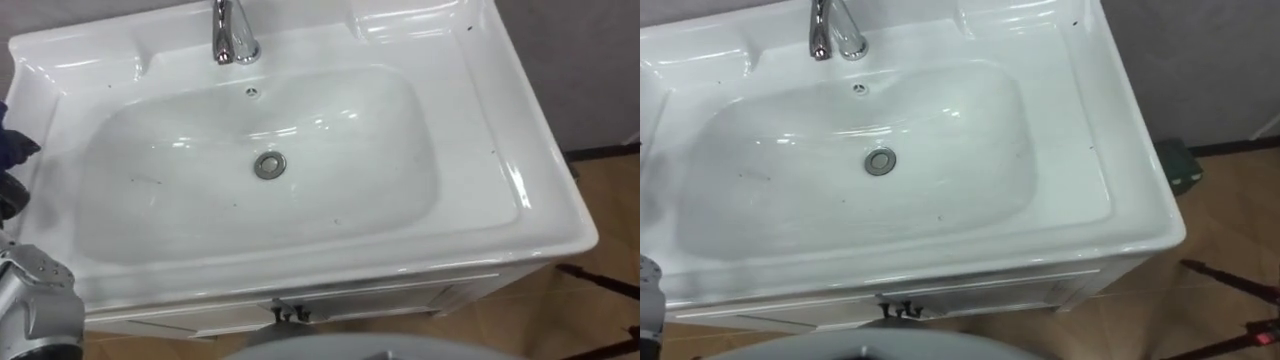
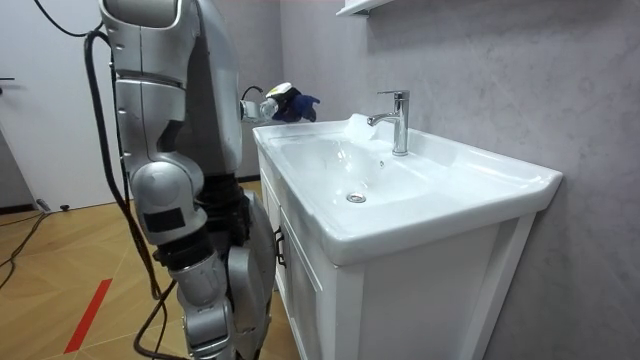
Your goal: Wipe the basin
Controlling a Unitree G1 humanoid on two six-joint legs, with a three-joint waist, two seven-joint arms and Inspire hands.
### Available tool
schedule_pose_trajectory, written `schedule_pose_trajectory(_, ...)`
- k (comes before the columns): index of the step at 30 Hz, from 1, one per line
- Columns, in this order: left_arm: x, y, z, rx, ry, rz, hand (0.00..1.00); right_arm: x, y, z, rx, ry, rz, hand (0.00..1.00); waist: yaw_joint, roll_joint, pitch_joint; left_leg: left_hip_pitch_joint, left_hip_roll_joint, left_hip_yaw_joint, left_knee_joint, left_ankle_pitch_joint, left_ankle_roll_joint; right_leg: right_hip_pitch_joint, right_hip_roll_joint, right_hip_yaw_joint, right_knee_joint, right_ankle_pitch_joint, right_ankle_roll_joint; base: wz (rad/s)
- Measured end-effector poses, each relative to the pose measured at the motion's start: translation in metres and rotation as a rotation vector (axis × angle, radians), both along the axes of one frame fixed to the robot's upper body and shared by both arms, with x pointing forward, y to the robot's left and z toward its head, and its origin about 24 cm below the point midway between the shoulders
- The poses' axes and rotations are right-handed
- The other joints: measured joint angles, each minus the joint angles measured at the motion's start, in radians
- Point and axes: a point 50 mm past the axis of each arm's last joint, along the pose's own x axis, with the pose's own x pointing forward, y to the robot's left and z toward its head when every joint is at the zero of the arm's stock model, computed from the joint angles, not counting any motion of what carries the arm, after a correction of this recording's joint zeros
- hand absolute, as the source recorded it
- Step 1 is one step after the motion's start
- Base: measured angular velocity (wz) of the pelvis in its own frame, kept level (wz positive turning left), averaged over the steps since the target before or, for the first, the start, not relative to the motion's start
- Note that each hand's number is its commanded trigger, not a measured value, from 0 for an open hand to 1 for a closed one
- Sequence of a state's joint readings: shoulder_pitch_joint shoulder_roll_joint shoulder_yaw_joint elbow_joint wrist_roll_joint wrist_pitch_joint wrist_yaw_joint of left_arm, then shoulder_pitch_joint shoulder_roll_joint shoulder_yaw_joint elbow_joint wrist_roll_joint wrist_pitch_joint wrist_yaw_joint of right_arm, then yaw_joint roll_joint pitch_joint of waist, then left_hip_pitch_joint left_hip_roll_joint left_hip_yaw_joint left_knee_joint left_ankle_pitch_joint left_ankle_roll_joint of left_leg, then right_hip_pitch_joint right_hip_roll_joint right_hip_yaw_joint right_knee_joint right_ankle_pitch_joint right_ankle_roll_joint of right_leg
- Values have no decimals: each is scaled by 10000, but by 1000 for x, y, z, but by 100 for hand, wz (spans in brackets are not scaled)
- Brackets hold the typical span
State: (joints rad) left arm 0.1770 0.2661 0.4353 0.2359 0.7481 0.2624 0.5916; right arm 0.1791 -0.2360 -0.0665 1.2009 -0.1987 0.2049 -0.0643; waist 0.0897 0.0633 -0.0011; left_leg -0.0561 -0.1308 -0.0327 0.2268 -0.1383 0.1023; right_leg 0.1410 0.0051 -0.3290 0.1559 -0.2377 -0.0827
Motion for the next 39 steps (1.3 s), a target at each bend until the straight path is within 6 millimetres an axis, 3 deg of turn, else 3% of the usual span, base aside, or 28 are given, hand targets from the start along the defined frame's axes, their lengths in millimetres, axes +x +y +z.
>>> schedule_pose_trajectory(10,-8,-2,-11,-632,734,182,100,-9,1,0,151,288,-212,0,-47,157,-4,72,-6,36,-47,-2,7,24,-2,91,9,0,0,-2)
schedule_pose_trajectory(13,-10,-4,-18,-999,1001,272,72,-11,1,0,139,352,-232,0,-58,187,1,76,-5,35,-48,-2,7,24,-2,89,9,0,0,0)
schedule_pose_trajectory(14,-11,-4,-20,-1129,1130,324,56,-11,1,0,131,399,-249,0,-78,191,-1,76,-5,34,-48,-2,7,29,-2,76,9,0,0,0)
schedule_pose_trajectory(15,-12,-5,-22,-1259,1217,357,31,-11,1,0,129,435,-262,0,-94,194,1,78,-5,34,-46,-2,7,40,-5,55,9,0,0,3)
schedule_pose_trajectory(16,-12,-6,-23,-1317,1242,360,19,-12,1,0,128,451,-268,0,-107,194,1,78,-5,34,-45,-2,7,48,-8,36,9,0,0,5)
schedule_pose_trajectory(17,-12,-6,-24,-1397,1284,377,0,-12,1,0,125,483,-280,0,-113,192,2,81,-5,34,-45,-2,7,60,-10,18,11,0,0,4)
schedule_pose_trajectory(25,-13,-6,-25,-1511,1520,411,0,-11,1,0,141,374,-551,0,-106,77,38,84,-3,41,-44,-5,10,74,-8,15,11,-1,1,0)
schedule_pose_trajectory(39,-12,0,-16,-533,1486,611,0,-15,1,1,145,336,-519,0,-54,53,12,67,-3,52,-47,-8,15,0,3,126,26,-1,1,-1)
